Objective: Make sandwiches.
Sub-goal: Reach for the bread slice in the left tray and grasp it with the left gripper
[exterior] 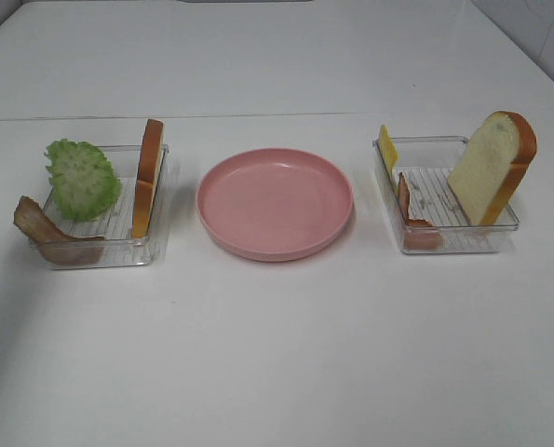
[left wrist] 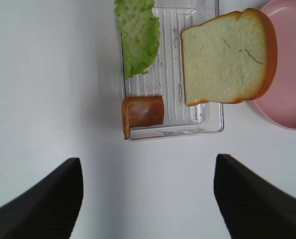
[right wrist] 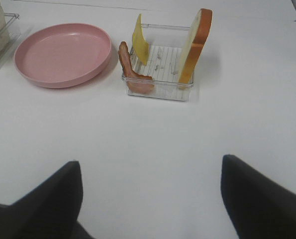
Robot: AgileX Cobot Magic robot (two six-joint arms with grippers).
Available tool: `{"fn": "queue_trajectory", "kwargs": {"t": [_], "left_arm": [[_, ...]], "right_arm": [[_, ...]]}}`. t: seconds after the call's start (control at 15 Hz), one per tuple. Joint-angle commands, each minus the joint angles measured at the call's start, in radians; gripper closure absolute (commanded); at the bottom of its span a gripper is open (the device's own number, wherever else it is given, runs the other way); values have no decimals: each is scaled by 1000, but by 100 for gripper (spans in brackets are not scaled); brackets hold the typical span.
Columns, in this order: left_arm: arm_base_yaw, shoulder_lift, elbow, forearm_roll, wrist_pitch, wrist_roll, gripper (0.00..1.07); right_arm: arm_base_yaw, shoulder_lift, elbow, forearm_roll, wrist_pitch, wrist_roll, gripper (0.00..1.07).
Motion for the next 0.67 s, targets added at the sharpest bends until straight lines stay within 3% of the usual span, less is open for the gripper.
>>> {"fn": "queue_trajectory", "kwargs": {"t": [0.07,0.13,0.2,0.33,0.67], "left_arm": [[-40,102,-114,-4,68,-9,36],[-128,220,-265,32,140,-53,36],[-153,245,-310,59,146,-79,36],[-271,330,-439,187,146,-202,36],[-421,446,-526,251,146,-289,36]], "right_arm": [[-5,-13,4,-2,-10,8,34],[-5,-13,4,-1,-10,8,34],[-5,-13,4,-1,-10,8,34],[-5,-13,4,-1,-10,8,34],[-5,-13,4,-1,-10,8,34]]}}
